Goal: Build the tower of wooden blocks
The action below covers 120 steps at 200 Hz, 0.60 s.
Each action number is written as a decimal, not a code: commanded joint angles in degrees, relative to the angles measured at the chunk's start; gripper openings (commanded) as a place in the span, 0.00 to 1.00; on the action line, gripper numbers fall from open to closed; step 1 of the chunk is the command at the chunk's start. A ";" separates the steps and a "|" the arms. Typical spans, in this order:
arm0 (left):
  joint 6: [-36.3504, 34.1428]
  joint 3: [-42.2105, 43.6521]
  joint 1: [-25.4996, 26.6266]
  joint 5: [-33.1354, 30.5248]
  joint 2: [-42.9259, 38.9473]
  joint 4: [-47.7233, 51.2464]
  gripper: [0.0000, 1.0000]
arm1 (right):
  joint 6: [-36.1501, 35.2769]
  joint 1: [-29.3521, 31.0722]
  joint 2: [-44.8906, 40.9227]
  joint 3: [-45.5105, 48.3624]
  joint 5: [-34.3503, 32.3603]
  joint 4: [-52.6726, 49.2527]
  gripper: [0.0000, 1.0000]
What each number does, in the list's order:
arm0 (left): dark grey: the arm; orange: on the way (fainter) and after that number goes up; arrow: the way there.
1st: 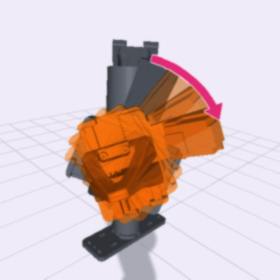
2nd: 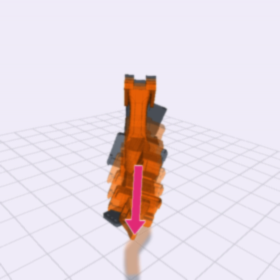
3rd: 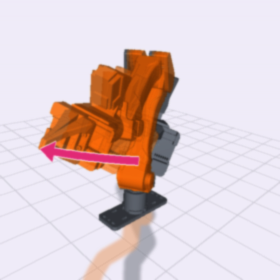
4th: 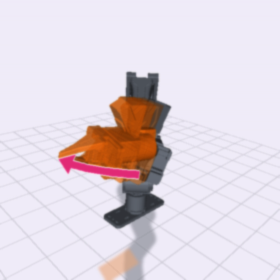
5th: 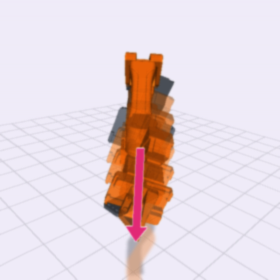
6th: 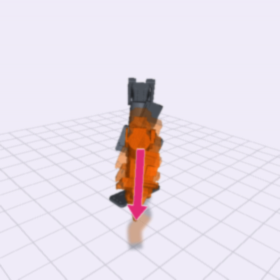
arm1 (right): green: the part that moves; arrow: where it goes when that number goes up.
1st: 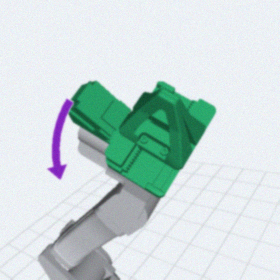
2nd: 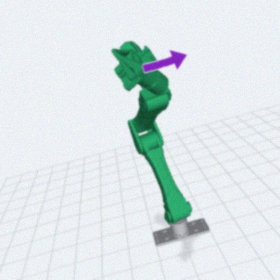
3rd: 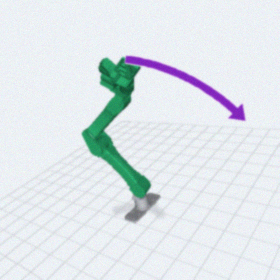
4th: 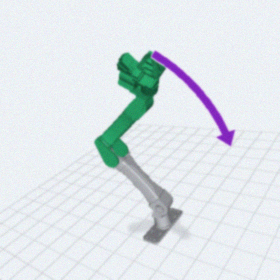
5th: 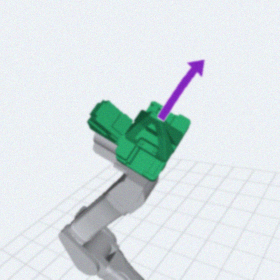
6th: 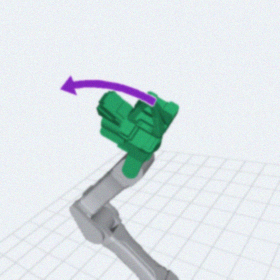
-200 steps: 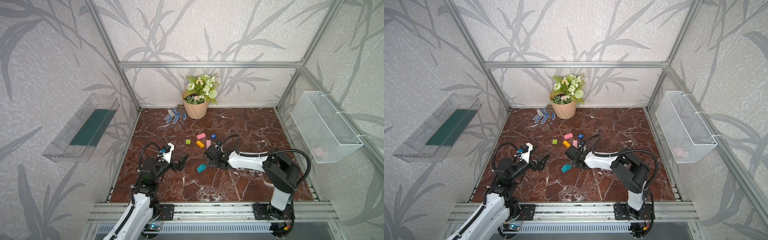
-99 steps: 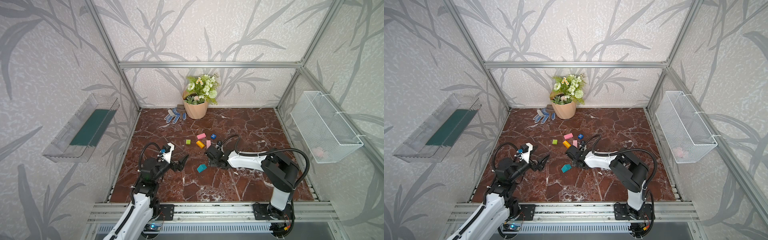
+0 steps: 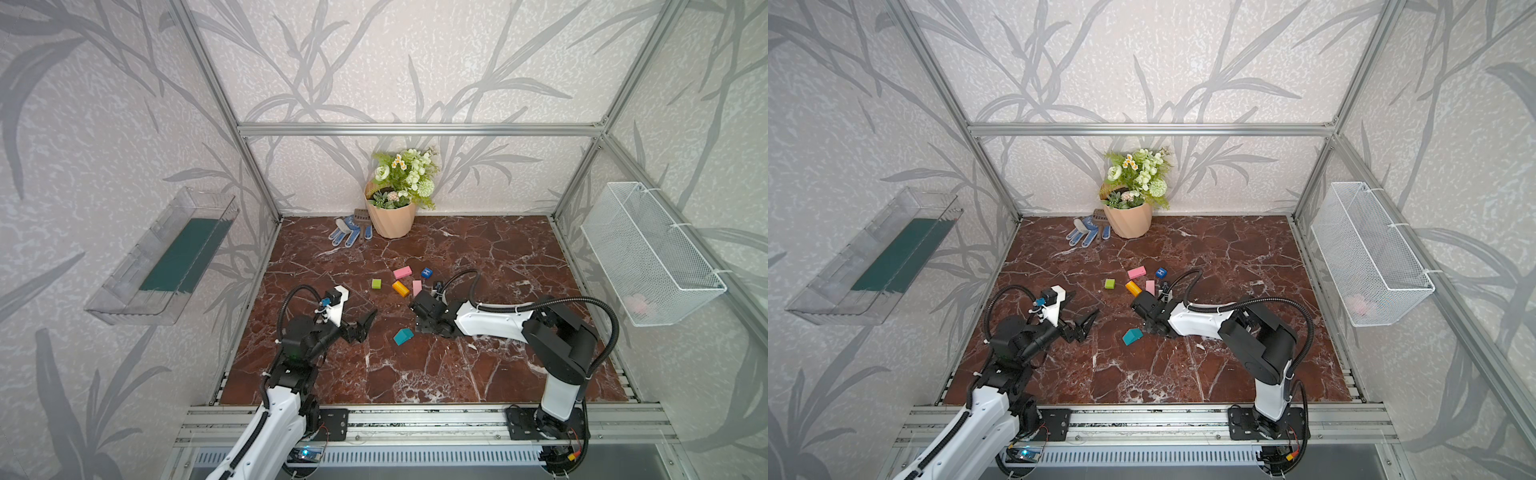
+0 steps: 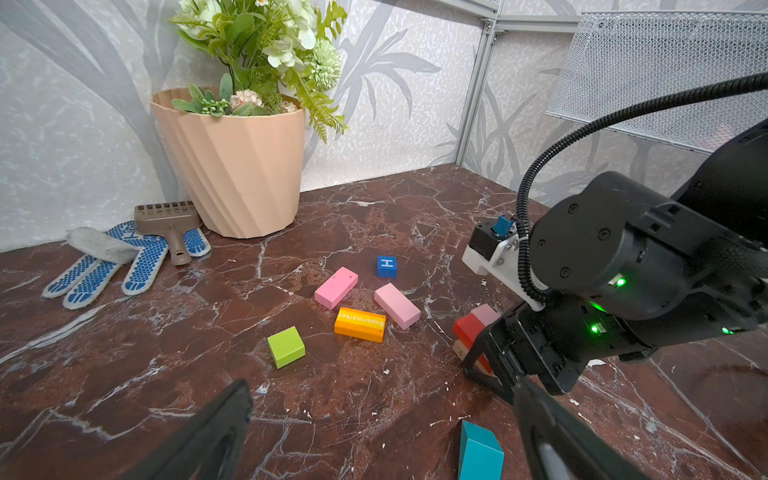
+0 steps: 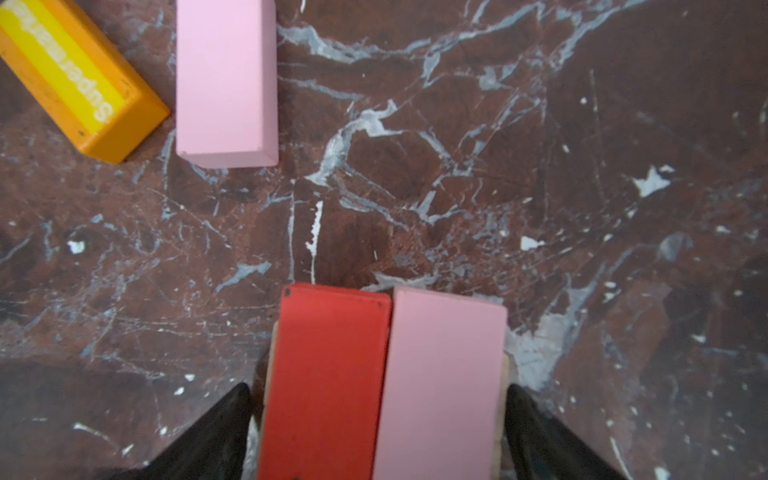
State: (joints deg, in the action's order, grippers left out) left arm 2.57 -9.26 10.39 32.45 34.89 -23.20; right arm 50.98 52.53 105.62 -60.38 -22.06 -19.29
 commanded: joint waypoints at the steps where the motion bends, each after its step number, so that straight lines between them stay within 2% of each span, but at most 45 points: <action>1: -0.28 0.37 0.15 0.11 -0.35 -1.32 0.99 | 0.07 0.49 -0.98 -1.39 -1.72 -2.15 0.93; 72: -0.28 0.38 0.18 0.13 -0.60 -1.32 0.99 | -0.68 0.82 -3.22 -1.73 -2.03 -2.86 0.92; 120: -0.28 0.47 0.15 0.14 -0.66 -1.32 0.99 | -0.54 0.82 -3.00 -2.36 -2.55 -3.21 0.83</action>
State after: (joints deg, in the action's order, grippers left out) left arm 2.57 -9.26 10.39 32.45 34.89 -23.20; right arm 50.57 52.99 103.92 -61.32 -22.70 -20.88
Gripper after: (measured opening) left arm 0.993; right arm 0.841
